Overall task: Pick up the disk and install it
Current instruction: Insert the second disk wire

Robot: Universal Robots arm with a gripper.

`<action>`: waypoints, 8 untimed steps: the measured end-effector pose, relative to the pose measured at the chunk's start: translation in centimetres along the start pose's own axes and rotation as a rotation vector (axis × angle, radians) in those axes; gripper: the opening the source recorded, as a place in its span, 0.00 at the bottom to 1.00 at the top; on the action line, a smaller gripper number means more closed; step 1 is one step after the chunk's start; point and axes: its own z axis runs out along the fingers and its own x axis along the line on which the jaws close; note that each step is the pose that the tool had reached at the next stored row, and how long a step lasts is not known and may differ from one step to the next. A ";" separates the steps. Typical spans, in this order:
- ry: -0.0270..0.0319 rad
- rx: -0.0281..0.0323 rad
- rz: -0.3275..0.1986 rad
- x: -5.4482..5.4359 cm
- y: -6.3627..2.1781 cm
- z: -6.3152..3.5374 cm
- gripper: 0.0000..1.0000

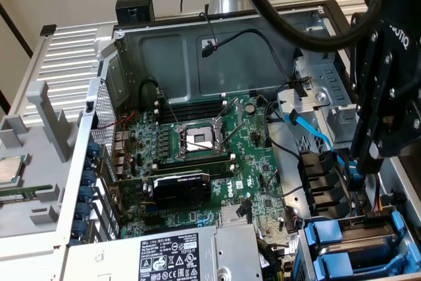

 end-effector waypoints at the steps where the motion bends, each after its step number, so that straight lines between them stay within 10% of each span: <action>1: 0.0002 0.0000 0.000 0.0 0.04 0.01 0.25; 8: 0.0043 -0.0014 0.004 -0.2 0.13 0.46 0.33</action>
